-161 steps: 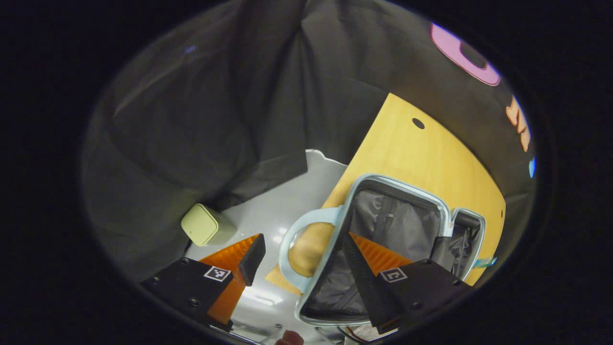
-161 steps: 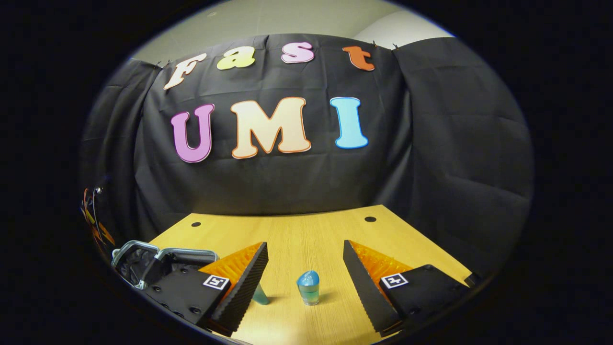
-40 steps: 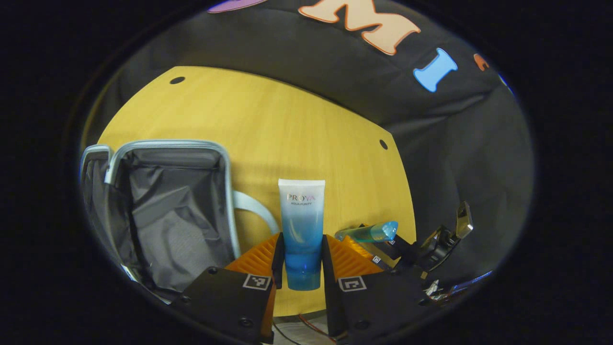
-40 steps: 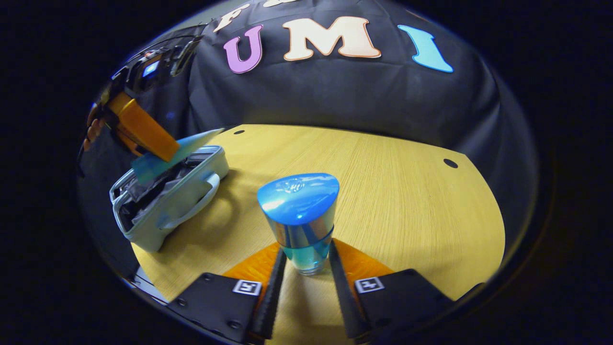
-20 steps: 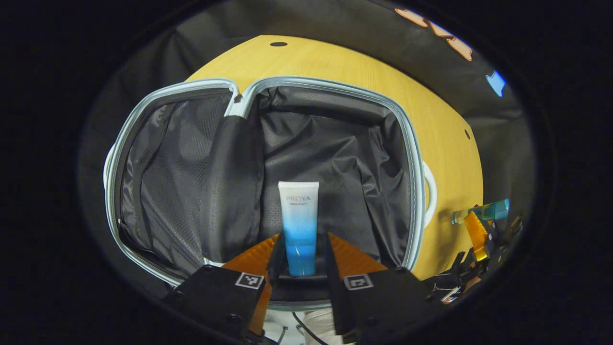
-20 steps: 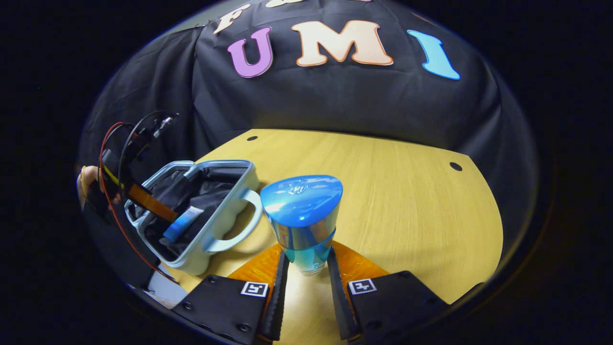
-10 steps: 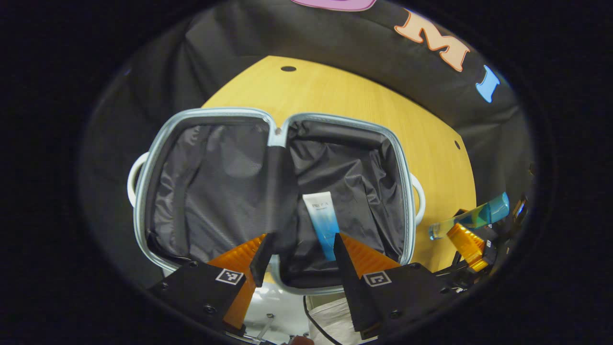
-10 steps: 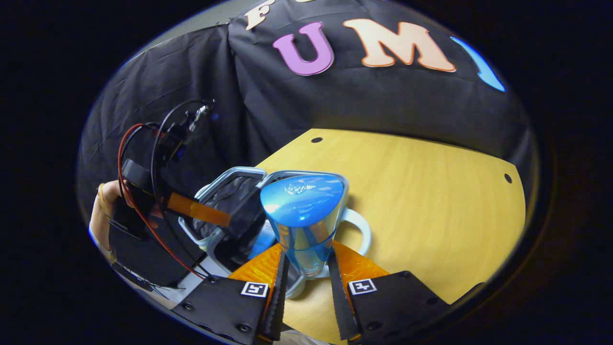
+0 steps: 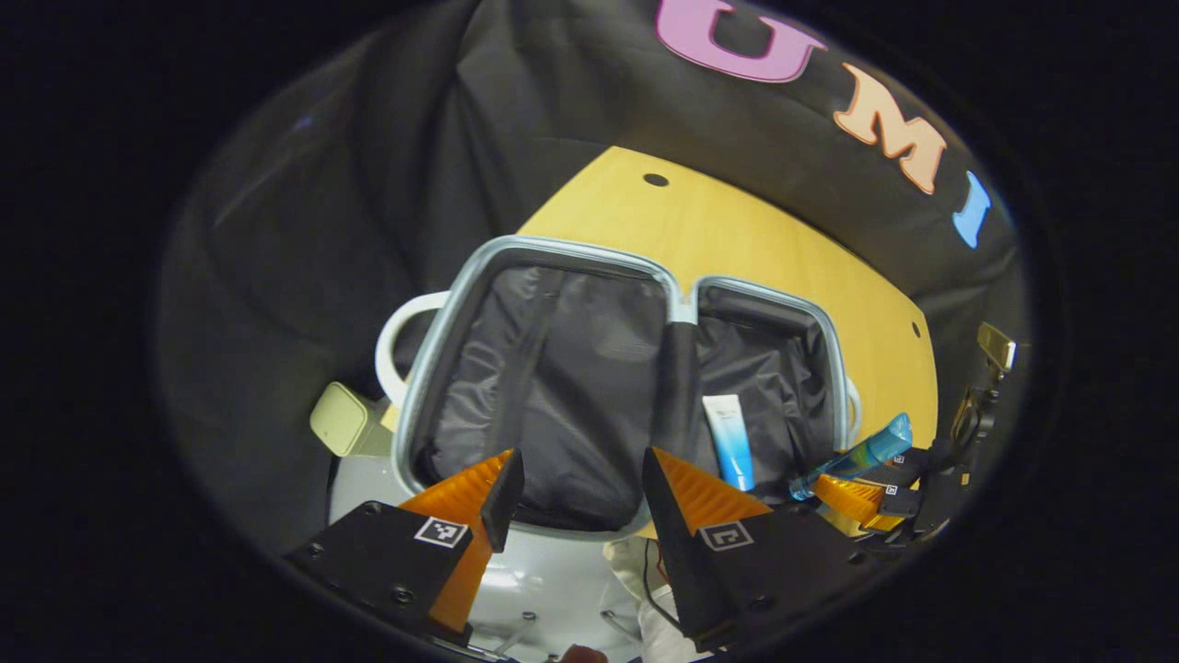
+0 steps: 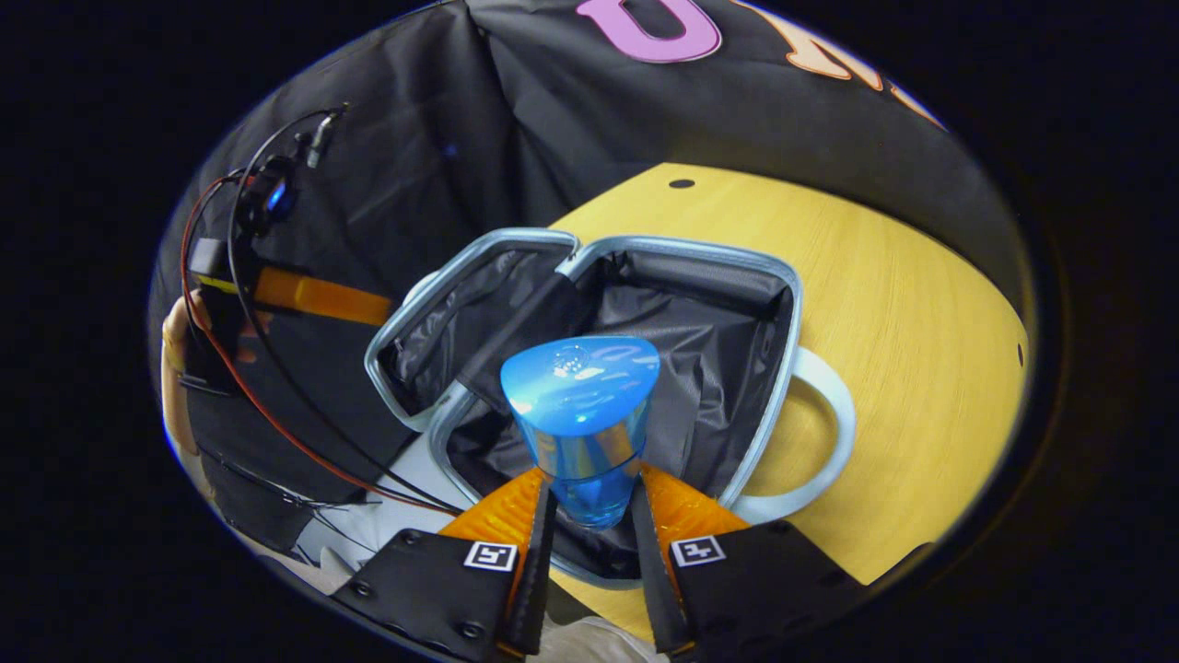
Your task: First open the suitcase, pack the skin care products into it, and then close the suitcase.
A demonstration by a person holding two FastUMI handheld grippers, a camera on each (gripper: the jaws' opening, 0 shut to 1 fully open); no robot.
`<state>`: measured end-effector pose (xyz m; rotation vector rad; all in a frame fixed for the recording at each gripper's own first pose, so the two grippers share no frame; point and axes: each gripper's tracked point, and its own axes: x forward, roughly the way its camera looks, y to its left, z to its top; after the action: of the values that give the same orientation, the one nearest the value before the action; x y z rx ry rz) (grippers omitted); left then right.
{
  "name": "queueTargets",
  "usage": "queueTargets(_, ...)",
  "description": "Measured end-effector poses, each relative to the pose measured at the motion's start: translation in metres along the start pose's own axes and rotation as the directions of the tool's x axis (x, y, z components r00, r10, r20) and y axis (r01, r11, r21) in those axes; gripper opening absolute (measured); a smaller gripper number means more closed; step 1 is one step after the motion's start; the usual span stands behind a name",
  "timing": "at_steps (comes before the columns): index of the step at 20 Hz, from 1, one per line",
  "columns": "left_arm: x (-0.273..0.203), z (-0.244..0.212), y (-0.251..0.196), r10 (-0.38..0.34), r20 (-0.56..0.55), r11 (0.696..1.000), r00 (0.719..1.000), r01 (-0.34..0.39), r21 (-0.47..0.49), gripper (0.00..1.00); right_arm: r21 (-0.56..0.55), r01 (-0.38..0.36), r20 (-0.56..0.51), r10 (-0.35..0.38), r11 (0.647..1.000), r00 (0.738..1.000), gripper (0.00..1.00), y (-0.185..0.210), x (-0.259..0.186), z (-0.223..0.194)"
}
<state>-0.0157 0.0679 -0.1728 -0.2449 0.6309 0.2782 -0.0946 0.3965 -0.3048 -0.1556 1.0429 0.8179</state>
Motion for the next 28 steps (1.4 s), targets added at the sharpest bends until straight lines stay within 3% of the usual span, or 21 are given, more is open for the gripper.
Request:
queueTargets(5,-0.004,0.026,0.060,0.090,0.068,0.987,0.994,-0.080,-0.140,0.75,0.036,0.039,-0.119,-0.034,0.999,0.992,0.46,-0.003,0.017,-0.021)
queueTargets(7,0.000,0.028,0.074,0.095,0.066,0.974,0.993,-0.079,-0.211,0.76,0.050,0.056,-0.140,-0.049,0.997,0.989,0.43,-0.005,0.024,-0.024)
queueTargets(8,0.004,0.027,0.081,0.098,0.056,0.968,0.994,-0.082,-0.236,0.80,0.057,0.064,-0.150,-0.055,0.996,0.987,0.43,-0.005,0.027,-0.026)
queueTargets(9,0.008,0.024,0.089,0.110,0.044,0.965,0.993,-0.096,-0.246,0.76,0.065,0.067,-0.157,-0.056,0.996,0.986,0.46,-0.004,0.029,-0.025)
queueTargets(10,0.013,0.023,0.098,0.126,0.037,0.962,0.991,-0.113,-0.248,0.76,0.077,0.073,-0.154,-0.061,0.994,0.986,0.43,-0.004,0.034,-0.023)
queueTargets(16,0.032,0.040,0.156,0.184,0.042,0.937,0.982,-0.163,-0.309,0.76,0.092,0.112,-0.128,-0.100,0.989,0.987,0.45,-0.008,0.045,-0.015)
queueTargets(17,0.037,0.044,0.163,0.190,0.051,0.936,0.980,-0.165,-0.311,0.76,0.101,0.108,-0.114,-0.096,0.989,0.989,0.51,-0.008,0.044,-0.010)
queueTargets(18,0.044,0.047,0.167,0.183,0.057,0.936,0.981,-0.157,-0.314,0.76,0.109,0.108,-0.101,-0.097,0.988,0.990,0.43,-0.008,0.042,-0.006)
queueTargets(21,0.064,0.051,0.176,0.159,0.059,0.937,0.986,-0.132,-0.323,0.76,0.133,0.079,-0.047,-0.074,0.988,0.996,0.65,-0.005,0.036,0.010)
queueTargets(22,0.071,0.052,0.177,0.149,0.055,0.938,0.987,-0.124,-0.323,0.80,0.142,0.068,-0.022,-0.065,0.988,0.998,0.72,-0.003,0.035,0.016)
queueTargets(23,0.076,0.052,0.178,0.141,0.053,0.939,0.989,-0.116,-0.323,0.76,0.150,0.059,0.006,-0.061,0.987,0.998,0.75,-0.002,0.031,0.023)
queueTargets(24,0.082,0.054,0.181,0.134,0.056,0.939,0.989,-0.109,-0.326,0.76,0.154,0.046,0.039,-0.052,0.987,0.998,0.84,0.000,0.026,0.029)
queueTargets(25,0.088,0.055,0.181,0.122,0.056,0.940,0.991,-0.097,-0.327,0.76,0.157,0.036,0.073,-0.048,0.987,0.996,0.77,0.001,0.022,0.038)
queueTargets(26,0.094,0.055,0.182,0.116,0.055,0.939,0.992,-0.092,-0.333,0.76,0.159,0.027,0.108,-0.044,0.987,0.993,0.78,0.002,0.019,0.043)
queueTargets(28,0.104,0.050,0.185,0.111,0.034,0.935,0.993,-0.092,-0.341,0.76,0.166,0.003,0.180,-0.034,0.986,0.983,0.95,0.005,0.005,0.059)
